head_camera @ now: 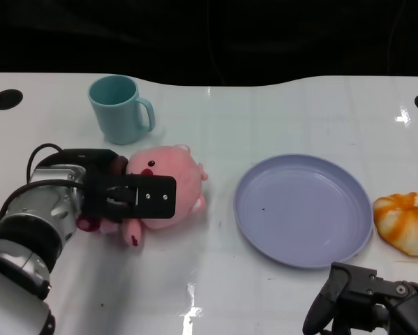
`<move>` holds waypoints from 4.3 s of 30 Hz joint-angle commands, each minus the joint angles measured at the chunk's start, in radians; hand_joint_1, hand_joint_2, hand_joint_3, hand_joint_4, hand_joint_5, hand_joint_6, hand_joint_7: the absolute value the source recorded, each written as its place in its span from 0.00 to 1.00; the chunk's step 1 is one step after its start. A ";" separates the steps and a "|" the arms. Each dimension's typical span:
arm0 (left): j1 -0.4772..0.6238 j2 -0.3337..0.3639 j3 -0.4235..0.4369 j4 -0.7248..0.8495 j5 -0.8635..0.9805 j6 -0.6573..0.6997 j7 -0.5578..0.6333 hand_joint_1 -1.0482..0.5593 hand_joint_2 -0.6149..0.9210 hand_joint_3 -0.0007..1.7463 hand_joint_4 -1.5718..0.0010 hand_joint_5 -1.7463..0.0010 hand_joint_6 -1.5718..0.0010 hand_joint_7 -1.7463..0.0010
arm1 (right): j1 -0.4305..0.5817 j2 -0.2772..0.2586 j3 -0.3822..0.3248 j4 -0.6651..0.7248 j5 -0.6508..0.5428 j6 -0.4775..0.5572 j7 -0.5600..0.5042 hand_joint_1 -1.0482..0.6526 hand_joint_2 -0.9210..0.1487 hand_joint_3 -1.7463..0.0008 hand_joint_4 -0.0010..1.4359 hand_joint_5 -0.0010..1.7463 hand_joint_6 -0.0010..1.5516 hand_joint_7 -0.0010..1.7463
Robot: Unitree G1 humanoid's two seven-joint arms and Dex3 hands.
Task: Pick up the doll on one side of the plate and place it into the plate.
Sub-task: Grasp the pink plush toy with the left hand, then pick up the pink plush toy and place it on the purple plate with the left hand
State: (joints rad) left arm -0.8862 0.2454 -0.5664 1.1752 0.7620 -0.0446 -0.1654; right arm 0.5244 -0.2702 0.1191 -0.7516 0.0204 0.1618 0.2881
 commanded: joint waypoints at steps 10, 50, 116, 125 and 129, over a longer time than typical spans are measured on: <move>0.123 0.004 -0.010 0.029 -0.025 -0.110 0.263 0.51 1.00 0.12 0.58 0.03 0.32 0.97 | -0.013 -0.010 -0.016 0.003 0.015 0.007 0.005 0.49 0.37 0.36 0.46 0.98 0.39 0.80; 0.385 0.052 0.289 -0.775 -0.310 0.001 0.108 0.57 0.66 0.76 0.40 0.00 0.53 0.00 | -0.034 -0.005 -0.015 0.050 0.009 -0.011 0.014 0.50 0.37 0.36 0.46 0.98 0.39 0.80; -0.046 -0.353 -0.029 -0.315 -0.114 0.119 0.059 0.02 1.00 0.36 1.00 1.00 1.00 1.00 | -0.033 -0.006 0.004 0.064 0.006 -0.034 0.006 0.50 0.35 0.39 0.47 0.97 0.40 0.78; 0.042 -0.274 -0.012 -0.539 -0.130 0.128 0.010 0.00 1.00 0.37 1.00 1.00 1.00 1.00 | -0.034 -0.010 -0.010 0.069 0.011 -0.040 0.012 0.49 0.36 0.38 0.46 0.98 0.39 0.78; 0.101 -0.218 0.002 -0.684 -0.140 0.140 -0.040 0.00 1.00 0.37 1.00 1.00 1.00 1.00 | -0.034 -0.009 -0.015 0.072 0.015 -0.044 0.013 0.49 0.36 0.38 0.46 0.98 0.39 0.78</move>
State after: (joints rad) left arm -0.8060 0.0003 -0.5779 0.5424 0.6252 0.0893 -0.1799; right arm 0.4886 -0.2714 0.1168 -0.6788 0.0286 0.1271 0.2990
